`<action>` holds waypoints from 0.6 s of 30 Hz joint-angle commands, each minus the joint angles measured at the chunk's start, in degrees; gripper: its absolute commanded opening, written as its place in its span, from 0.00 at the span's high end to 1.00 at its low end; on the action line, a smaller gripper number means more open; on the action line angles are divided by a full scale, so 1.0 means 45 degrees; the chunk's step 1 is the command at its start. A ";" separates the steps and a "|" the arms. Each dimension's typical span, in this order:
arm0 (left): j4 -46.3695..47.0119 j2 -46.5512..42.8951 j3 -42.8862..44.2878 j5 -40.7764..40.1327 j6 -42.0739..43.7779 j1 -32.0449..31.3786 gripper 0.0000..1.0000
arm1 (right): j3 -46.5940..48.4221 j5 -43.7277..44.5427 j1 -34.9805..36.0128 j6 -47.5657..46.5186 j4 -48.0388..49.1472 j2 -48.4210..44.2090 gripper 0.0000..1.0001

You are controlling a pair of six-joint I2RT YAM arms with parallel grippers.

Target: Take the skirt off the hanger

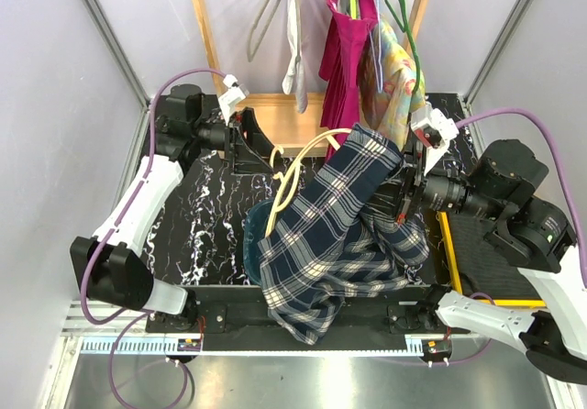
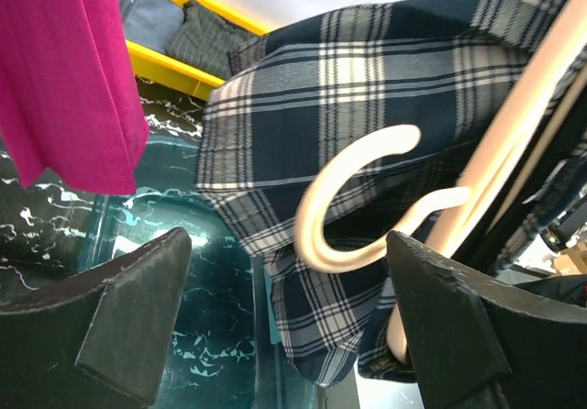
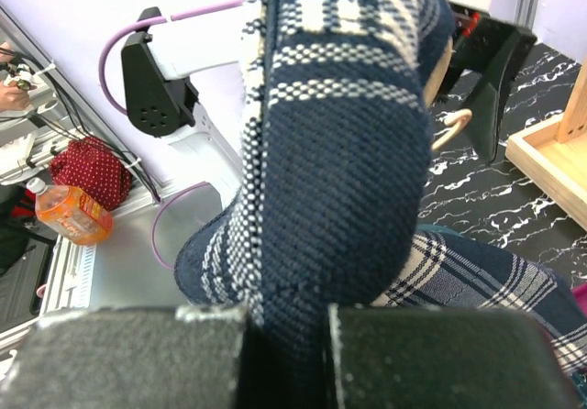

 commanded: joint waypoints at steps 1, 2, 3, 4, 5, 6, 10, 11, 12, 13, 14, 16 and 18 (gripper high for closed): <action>-0.0485 0.0132 0.0785 0.2714 0.0478 -0.0602 0.10 | 0.0973 -0.0178 0.0032 0.0081 0.1063 -0.0038 1.00; -0.0486 0.0035 0.1018 0.2714 0.0478 -0.0740 0.10 | 0.0992 -0.0138 0.0032 0.0042 0.1044 -0.0018 1.00; -0.0486 -0.0024 0.1098 0.2714 0.0458 -0.0876 0.10 | 0.1070 -0.0099 0.0052 -0.0036 0.1082 0.0021 1.00; -0.0486 -0.0063 0.1195 0.2714 0.0400 -0.1110 0.10 | 0.1109 -0.0099 0.0032 -0.0114 0.1063 0.0040 1.00; -0.0486 -0.0063 0.1390 0.2714 0.0187 -0.1228 0.10 | 0.1129 -0.0099 0.0032 -0.0173 0.1102 0.0176 1.00; -0.0525 -0.0044 0.1527 0.2714 0.0088 -0.1345 0.10 | 0.1129 -0.0157 0.0032 -0.0174 0.1218 0.0235 1.00; -0.0564 -0.0024 0.2444 0.2714 -0.0069 -0.1795 0.10 | 0.0934 -0.0294 0.0032 -0.0310 0.1473 0.0489 1.00; -0.0584 -0.0044 0.2678 0.2714 -0.0301 -0.1815 0.10 | 0.0915 -0.0314 0.0032 -0.0330 0.1531 0.0567 1.00; -0.0564 -0.0024 0.3106 0.2714 -0.0478 -0.1815 0.10 | 0.0876 -0.0314 0.0032 -0.0388 0.1609 0.0587 1.00; -0.0584 -0.0024 0.3304 0.2714 -0.0653 -0.1815 0.10 | 0.0895 -0.0236 0.0032 -0.0543 0.1610 0.0587 1.00; -0.0545 -0.0044 0.3441 0.2714 -0.0965 -0.1815 0.11 | 0.0895 -0.0120 0.0032 -0.0622 0.1629 0.0568 1.00; -0.0545 -0.0063 0.3715 0.2714 -0.1221 -0.1815 0.15 | 0.0895 0.0095 0.0032 -0.0914 0.1649 0.0510 1.00; -0.0545 -0.0083 0.3813 0.2733 -0.1494 -0.1718 0.31 | 0.0779 0.0447 0.0032 -0.1052 0.1629 0.0393 1.00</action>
